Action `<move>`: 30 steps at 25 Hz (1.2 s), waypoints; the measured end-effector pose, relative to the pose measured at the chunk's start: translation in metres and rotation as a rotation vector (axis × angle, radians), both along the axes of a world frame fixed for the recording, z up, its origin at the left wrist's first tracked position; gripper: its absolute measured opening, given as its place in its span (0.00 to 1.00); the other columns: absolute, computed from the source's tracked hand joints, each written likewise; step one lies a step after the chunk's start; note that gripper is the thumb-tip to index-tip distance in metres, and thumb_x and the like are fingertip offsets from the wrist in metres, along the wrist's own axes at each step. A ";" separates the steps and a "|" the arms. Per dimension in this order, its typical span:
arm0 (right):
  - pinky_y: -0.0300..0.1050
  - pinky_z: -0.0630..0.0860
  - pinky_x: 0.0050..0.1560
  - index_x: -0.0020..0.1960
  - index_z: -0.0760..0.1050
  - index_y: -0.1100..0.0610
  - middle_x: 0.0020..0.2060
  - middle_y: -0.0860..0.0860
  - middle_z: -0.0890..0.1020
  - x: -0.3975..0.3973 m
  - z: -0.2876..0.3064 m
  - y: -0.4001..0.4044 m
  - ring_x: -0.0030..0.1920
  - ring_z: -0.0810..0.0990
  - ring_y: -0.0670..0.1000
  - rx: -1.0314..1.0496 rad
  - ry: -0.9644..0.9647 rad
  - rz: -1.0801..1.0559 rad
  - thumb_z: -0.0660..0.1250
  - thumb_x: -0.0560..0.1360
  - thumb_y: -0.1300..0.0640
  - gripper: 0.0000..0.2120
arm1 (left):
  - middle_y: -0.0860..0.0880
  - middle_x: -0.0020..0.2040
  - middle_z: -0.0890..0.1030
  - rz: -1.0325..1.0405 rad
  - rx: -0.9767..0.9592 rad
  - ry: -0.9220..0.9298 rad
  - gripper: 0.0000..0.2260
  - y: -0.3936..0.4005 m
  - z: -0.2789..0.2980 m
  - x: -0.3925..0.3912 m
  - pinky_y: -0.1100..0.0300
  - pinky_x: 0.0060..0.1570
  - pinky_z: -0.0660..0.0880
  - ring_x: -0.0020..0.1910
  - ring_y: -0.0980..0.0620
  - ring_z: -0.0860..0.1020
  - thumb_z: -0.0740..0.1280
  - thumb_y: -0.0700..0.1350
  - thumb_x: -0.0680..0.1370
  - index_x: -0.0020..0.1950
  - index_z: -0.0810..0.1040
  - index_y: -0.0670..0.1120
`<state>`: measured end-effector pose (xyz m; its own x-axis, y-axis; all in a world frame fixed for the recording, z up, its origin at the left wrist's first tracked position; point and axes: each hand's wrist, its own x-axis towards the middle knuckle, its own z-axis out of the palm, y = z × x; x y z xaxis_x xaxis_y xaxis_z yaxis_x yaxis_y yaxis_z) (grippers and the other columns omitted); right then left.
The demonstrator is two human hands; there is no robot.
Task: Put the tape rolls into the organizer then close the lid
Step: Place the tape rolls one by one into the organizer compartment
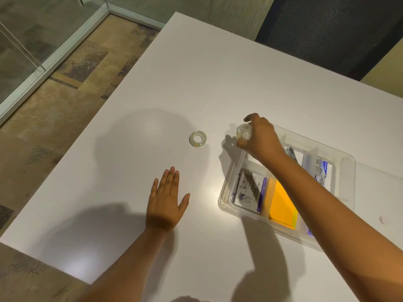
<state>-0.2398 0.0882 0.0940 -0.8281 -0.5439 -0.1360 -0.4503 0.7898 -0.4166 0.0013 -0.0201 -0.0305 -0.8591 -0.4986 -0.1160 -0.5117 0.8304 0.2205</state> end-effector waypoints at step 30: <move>0.43 0.69 0.38 0.66 0.57 0.65 0.59 0.61 0.75 -0.015 -0.045 0.035 0.49 0.73 0.54 0.100 -0.379 -0.328 0.73 0.70 0.54 0.35 | 0.43 0.72 0.66 0.007 -0.013 0.083 0.28 0.002 -0.002 0.002 0.54 0.72 0.51 0.72 0.47 0.61 0.51 0.56 0.77 0.71 0.62 0.41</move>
<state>-0.2544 0.1235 0.0494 -0.8354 -0.2321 -0.4982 -0.0033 0.9085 -0.4178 0.0034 -0.0181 -0.0321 -0.8618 -0.5058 -0.0385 -0.4982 0.8297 0.2518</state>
